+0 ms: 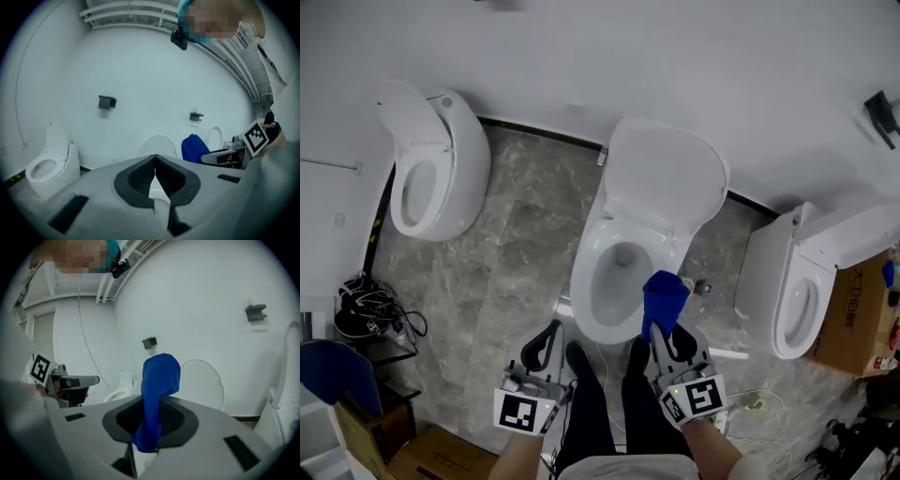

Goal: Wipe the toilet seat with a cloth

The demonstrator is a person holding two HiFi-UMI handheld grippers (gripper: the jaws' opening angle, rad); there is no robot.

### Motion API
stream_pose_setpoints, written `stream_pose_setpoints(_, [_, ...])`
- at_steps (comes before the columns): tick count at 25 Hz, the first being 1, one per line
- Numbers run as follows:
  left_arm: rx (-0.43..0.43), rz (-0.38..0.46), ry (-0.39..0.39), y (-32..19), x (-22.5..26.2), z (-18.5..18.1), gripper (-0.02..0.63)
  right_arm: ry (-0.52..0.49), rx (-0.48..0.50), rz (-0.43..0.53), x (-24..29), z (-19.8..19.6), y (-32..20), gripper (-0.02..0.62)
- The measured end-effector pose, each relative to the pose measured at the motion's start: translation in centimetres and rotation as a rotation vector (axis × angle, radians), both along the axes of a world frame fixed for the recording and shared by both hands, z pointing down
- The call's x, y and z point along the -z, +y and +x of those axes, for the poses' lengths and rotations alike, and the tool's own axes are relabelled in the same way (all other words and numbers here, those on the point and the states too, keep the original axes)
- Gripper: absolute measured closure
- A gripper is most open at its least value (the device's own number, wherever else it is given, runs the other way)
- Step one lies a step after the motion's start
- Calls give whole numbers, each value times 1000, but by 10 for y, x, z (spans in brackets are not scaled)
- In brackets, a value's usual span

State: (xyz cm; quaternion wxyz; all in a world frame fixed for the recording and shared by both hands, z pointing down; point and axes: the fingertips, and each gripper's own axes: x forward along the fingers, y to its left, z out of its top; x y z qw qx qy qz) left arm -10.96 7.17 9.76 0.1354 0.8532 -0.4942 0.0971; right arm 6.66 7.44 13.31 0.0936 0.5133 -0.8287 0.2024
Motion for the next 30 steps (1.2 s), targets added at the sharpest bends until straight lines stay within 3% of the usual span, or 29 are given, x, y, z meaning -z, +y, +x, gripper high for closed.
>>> stream_pose_setpoints(5, [7, 69, 23, 5, 77, -12, 597, -14, 4, 88, 81, -4, 6, 522])
stream_pose_setpoints(9, [-1, 76, 41, 32, 129, -8, 597, -11, 30, 94, 135, -1, 27, 522])
stream_pose_setpoints(14, [11, 155, 55, 56, 198, -19, 597, -44, 57, 106, 185, -16, 49, 522])
stream_pose_setpoints(19, [71, 137, 184, 76, 235, -34, 597, -60, 93, 139, 232, -27, 75, 522])
stream_pose_setpoints(30, [20, 195, 208, 94, 271, -35, 597, -138, 89, 195, 293, -44, 86, 522])
